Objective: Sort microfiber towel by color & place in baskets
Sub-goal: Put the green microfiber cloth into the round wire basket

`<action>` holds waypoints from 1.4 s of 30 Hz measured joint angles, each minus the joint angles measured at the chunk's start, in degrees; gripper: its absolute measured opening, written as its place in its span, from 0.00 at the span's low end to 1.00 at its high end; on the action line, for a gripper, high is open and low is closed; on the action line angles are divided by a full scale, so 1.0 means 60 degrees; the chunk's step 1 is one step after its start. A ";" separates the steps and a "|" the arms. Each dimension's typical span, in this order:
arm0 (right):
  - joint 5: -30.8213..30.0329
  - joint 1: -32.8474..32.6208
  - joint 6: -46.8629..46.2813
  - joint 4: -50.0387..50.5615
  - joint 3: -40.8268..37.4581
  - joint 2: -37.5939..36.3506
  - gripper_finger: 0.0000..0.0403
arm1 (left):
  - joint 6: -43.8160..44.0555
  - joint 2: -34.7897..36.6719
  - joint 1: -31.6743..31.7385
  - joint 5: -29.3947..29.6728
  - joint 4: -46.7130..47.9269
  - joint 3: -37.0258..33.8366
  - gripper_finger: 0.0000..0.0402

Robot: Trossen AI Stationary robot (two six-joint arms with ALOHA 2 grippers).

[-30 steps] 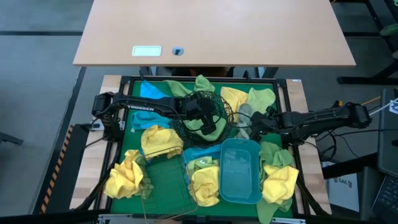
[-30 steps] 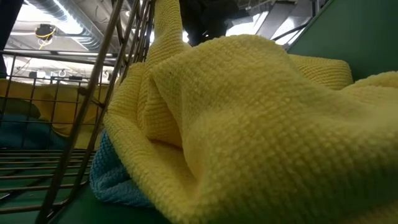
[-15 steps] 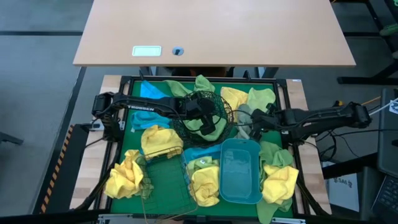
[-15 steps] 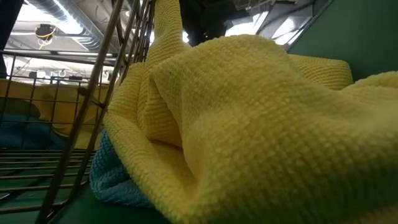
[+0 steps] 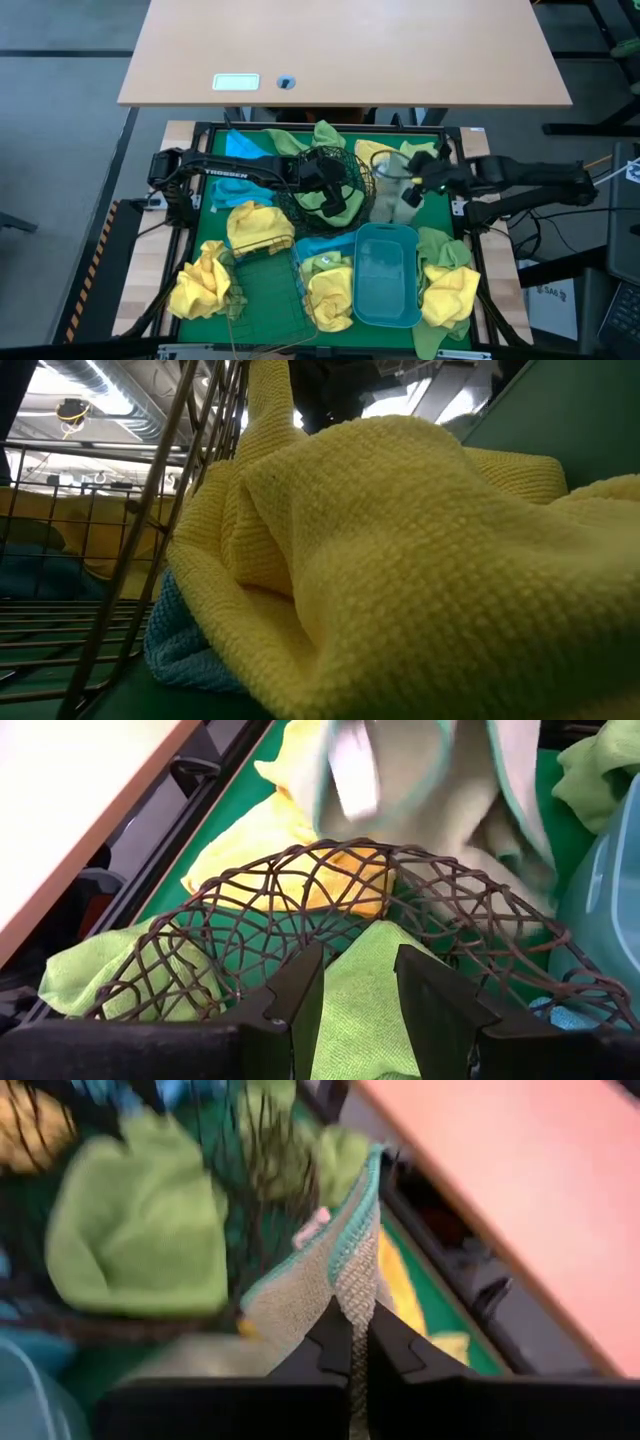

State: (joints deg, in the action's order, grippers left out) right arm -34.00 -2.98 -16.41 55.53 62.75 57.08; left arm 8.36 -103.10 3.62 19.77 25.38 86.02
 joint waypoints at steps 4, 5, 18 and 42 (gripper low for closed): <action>-0.0177 0.0000 0.0602 -0.0504 0.0873 0.0004 0.01 | -0.0004 0.0327 0.0000 -0.0077 0.0177 0.0016 0.30; -0.0201 0.0000 0.0808 -0.0753 0.1064 0.0003 0.01 | -0.0004 0.0460 0.0000 -0.0081 0.0191 0.0032 0.30; 0.0063 0.0000 0.3730 -0.5738 0.1750 0.0027 0.01 | -0.0003 0.2614 0.0000 -0.0076 0.1451 0.0060 0.30; 0.2112 0.0029 0.4911 -1.0586 0.1747 0.2828 0.01 | 0.0036 0.5317 0.0000 -0.0055 0.4591 0.0057 0.30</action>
State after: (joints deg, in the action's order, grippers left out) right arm -21.33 -2.81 13.06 -7.98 73.23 74.05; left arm 8.58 -71.20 3.62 19.44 52.93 86.37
